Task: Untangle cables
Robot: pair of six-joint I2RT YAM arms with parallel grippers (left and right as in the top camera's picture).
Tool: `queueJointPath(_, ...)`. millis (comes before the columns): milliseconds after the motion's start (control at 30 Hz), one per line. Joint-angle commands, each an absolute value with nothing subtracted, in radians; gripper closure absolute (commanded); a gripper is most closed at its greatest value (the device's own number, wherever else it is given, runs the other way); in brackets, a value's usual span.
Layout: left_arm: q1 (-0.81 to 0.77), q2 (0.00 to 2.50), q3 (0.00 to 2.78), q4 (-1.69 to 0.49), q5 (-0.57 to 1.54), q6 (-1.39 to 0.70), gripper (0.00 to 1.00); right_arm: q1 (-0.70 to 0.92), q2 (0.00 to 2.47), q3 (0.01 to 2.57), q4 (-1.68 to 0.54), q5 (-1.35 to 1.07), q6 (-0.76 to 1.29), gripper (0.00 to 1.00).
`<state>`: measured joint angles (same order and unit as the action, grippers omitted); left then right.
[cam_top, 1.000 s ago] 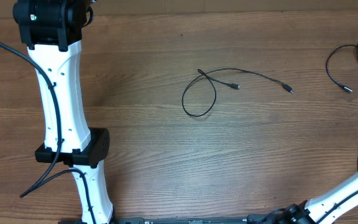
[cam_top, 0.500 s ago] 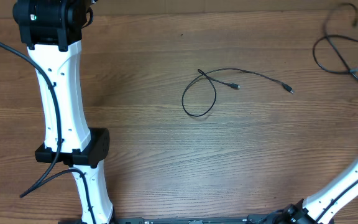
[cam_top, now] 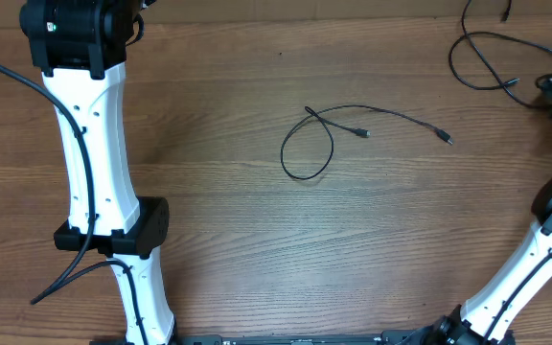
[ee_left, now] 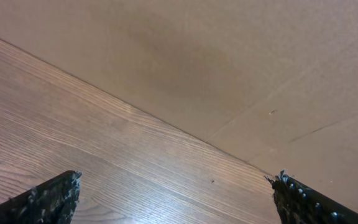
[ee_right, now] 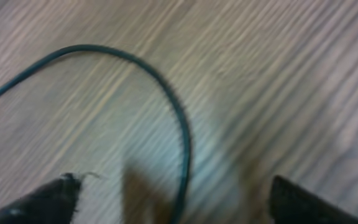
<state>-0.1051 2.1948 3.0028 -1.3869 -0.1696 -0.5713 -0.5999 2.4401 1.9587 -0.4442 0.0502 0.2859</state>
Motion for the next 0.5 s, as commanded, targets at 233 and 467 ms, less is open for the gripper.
queueJointPath(233,-0.112,2.199,3.004,-1.388,-0.184,-0.583,0.01,-0.623,2.336,1.999,-0.503,0.089,0.286,0.00)
queueJointPath(467,-0.112,2.199,3.004,-1.387,-0.207,-0.580,0.00,-0.577,2.176,1.999,-0.638,-0.237,0.144,0.00)
